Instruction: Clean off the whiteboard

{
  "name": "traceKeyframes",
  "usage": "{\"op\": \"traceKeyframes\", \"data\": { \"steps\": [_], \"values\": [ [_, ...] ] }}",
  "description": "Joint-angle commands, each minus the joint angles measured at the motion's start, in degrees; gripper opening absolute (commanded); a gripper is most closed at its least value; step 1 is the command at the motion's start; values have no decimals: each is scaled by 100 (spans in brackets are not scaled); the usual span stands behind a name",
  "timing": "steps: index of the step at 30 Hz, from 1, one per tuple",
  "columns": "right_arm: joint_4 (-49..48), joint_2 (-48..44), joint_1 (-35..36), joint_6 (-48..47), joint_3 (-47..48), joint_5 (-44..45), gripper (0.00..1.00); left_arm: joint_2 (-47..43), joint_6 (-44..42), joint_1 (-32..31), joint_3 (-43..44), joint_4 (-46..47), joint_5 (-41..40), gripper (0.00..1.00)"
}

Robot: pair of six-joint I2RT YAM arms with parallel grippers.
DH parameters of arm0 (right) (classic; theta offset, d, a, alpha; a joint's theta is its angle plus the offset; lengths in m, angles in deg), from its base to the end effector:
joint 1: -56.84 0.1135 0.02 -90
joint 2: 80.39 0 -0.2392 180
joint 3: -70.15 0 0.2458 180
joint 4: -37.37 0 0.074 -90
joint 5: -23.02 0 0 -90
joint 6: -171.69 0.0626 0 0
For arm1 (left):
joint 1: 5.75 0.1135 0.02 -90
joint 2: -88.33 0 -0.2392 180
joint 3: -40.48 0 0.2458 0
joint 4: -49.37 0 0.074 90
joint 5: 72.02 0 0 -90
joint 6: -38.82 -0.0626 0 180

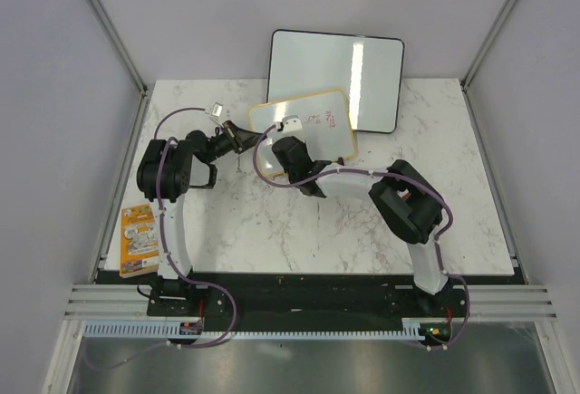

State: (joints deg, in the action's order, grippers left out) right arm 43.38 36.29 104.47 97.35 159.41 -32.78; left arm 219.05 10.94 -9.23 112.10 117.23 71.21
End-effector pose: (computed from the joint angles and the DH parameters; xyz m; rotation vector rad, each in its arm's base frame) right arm 0.3296 0.3092 0.1447 -0.2344 2.0307 0.0412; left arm 0.4086 -0.0751 0.1009 0.0288 1.6953 -1.5413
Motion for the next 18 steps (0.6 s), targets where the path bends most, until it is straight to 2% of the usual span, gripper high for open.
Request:
{"op": "traceKeyframes", "data": {
  "steps": [1,2,6,18],
  "values": [
    [434,689,255,69,282,-907,0,174,-184,-100,-72,1328,521,2],
    [434,715,246,77,326,-601,0,174,-184,-100,-72,1328,521,2],
    [302,689,115,-2,414,-282,0,173,-184,-100,-72,1328,521,2],
    [583,285,-1747,192,590,-247,0,174,-184,-100,-72,1328,521,2]
  ]
}}
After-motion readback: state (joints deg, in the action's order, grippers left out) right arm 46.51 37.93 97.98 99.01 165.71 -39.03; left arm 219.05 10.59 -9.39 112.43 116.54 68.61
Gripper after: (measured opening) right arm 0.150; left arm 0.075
